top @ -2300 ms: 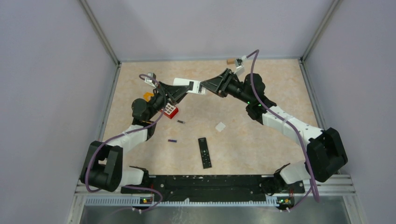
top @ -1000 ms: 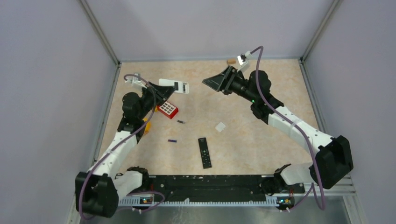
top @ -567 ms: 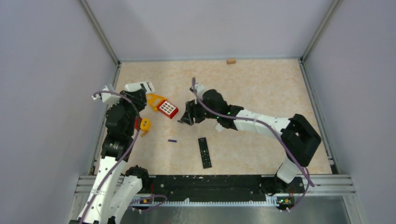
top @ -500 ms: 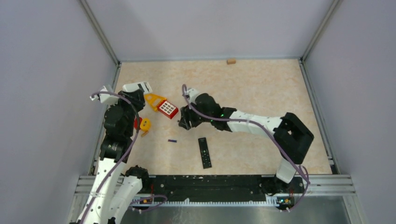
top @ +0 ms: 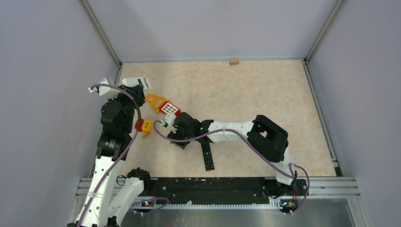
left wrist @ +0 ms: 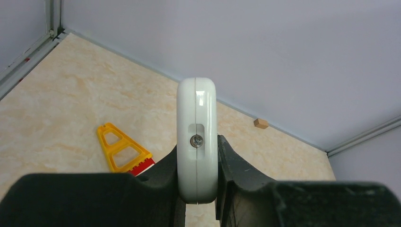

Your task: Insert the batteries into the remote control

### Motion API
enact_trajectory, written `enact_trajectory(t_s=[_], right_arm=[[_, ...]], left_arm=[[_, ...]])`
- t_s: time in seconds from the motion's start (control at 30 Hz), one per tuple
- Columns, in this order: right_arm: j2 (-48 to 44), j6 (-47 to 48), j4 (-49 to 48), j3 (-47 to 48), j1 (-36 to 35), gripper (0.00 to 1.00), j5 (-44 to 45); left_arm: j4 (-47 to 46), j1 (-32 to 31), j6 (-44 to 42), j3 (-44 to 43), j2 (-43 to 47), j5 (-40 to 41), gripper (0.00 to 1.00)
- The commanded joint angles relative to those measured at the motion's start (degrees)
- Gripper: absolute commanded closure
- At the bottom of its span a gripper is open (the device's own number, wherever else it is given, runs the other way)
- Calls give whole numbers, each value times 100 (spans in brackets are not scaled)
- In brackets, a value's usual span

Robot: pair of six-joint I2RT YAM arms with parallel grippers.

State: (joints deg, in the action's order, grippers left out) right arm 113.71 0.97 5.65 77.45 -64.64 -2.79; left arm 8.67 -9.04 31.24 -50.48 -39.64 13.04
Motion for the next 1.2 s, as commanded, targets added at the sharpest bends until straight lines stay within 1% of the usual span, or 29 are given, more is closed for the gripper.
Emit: enact_trajectory(t_s=[0.0, 0.07, 0.17, 0.27, 0.37, 0.47, 0.67, 0.73, 0.87, 0.9, 1.03, 1.17], right_arm=[[443, 593, 349, 666, -185, 44, 237], [505, 566, 396, 734, -188, 47, 237], [425, 549, 101, 519, -189, 48, 80], [501, 553, 63, 543, -189, 50, -48], [661, 498, 114, 650, -199, 53, 49], [840, 383, 243, 827, -201, 59, 139], [1005, 263, 274, 895, -199, 63, 157], [1036, 263, 293, 897, -202, 68, 232], [976, 223, 314, 850, -198, 93, 606], [925, 177, 268, 800, -200, 97, 707], [564, -34, 105, 617, -188, 100, 1060], [-38, -636, -152, 277, 3, 100, 1084]], left_arm=[[-145, 25, -93, -287, -98, -290, 100], [-162, 25, -107, -290, -113, -368, 100], [-181, 25, -123, -279, -109, -435, 100], [-185, 25, -112, -263, -123, -468, 100], [-196, 25, -92, -237, -123, -487, 100], [-199, 25, -92, -211, -100, -495, 100], [-203, 25, -123, -199, -61, -469, 100], [-207, 25, -127, -199, -67, -466, 100], [-211, 23, -135, -191, -62, -482, 100], [-216, 25, -136, -184, -59, -492, 100], [-245, 25, -127, -144, -54, -578, 100], [-394, 25, -48, -30, -16, -804, 100]])
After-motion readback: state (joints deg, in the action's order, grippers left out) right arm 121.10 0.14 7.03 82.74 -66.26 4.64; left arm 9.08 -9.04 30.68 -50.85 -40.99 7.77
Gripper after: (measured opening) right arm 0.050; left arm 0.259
